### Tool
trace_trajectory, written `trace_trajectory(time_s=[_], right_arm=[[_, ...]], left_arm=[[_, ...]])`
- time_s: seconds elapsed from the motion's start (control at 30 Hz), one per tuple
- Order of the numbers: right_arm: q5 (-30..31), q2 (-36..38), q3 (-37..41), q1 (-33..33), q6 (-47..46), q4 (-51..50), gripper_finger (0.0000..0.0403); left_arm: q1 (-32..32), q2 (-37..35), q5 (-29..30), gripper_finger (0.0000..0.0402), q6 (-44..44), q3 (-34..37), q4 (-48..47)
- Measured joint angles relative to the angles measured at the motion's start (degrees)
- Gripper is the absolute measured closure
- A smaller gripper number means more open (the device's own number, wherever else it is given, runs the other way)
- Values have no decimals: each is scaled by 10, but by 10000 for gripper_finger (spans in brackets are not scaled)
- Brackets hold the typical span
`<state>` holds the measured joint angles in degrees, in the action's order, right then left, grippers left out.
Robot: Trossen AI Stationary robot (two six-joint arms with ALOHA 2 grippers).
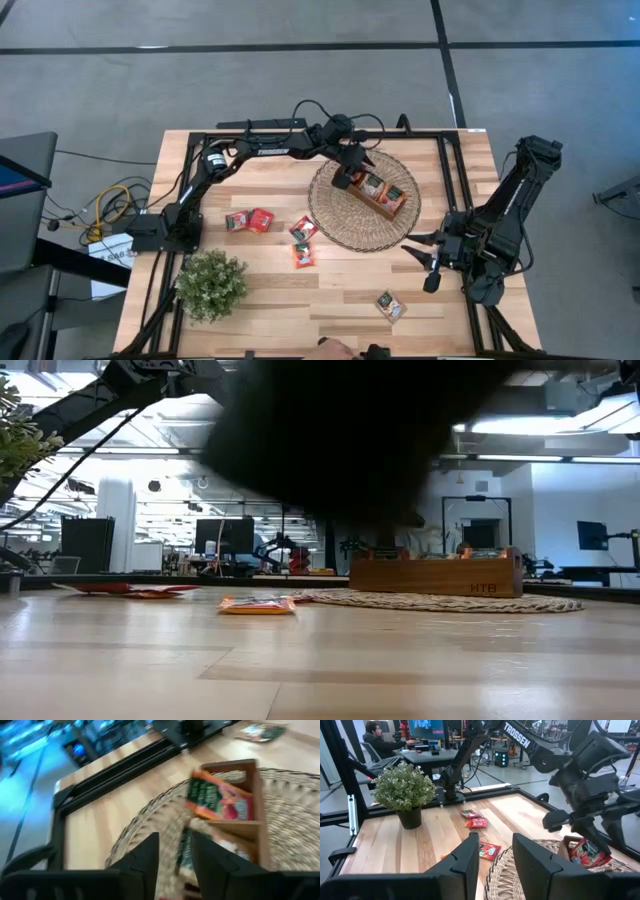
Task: Pick & Place Tea
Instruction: Put the brown tea bag into the middle section of the wooden organizer, then put the red tea bag into the left section of the wooden organizer
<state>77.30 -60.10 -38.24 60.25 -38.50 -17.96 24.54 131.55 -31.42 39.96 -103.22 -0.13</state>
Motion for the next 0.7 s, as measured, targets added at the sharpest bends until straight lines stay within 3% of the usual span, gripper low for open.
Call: trace_trajectory(time_s=[0.23, 0.37, 0.5, 0.6, 0.7], right_arm=[[-2, 0, 0, 0, 0, -3, 294], [-9, -6, 0, 0, -4, -5, 294], [-11, -30, 0, -5, -19, -4, 294], [-13, -57, 0, -16, -20, 3, 294], [-17, -84, 0, -32, -22, 9, 294]], left_arm=[[-8, -116, 101, 304, -68, -2, -39], [-16, -200, 163, 326, -76, -1, -159], [-26, -296, 182, 368, -72, 3, -318], [-37, -352, 186, 396, -90, 42, -416], [-55, -420, 198, 400, -114, 129, -435]])
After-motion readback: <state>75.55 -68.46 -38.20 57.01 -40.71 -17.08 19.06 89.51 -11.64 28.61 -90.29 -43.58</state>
